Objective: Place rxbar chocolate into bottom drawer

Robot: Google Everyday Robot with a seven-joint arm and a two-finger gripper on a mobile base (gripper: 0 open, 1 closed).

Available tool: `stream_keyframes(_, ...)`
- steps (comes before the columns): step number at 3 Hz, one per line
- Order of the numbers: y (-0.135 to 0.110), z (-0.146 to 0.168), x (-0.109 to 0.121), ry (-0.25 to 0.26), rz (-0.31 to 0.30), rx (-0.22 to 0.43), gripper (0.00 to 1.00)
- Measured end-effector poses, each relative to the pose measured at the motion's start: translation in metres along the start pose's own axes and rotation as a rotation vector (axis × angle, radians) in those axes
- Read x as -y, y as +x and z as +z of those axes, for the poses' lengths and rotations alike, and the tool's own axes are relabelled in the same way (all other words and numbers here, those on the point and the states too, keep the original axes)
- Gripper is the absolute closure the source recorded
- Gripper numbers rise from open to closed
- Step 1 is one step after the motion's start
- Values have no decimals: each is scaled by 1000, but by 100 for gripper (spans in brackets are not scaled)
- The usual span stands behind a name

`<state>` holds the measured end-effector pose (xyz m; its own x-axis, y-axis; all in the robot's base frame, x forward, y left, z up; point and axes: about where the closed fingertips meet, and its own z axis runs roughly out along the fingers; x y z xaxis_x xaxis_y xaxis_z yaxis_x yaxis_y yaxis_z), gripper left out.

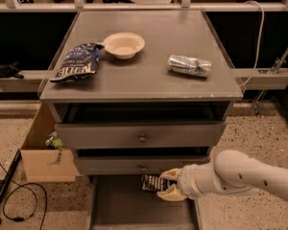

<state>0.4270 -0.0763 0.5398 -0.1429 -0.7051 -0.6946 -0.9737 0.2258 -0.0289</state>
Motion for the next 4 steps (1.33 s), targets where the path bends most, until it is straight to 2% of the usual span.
stream_keyframes(1, 12, 20, 5, -25, -19, 22, 100)
stream_keyframes(3, 30, 30, -1, -24, -75, 184, 100)
stream_keyframes(4, 30, 30, -1, -24, -75, 184, 100)
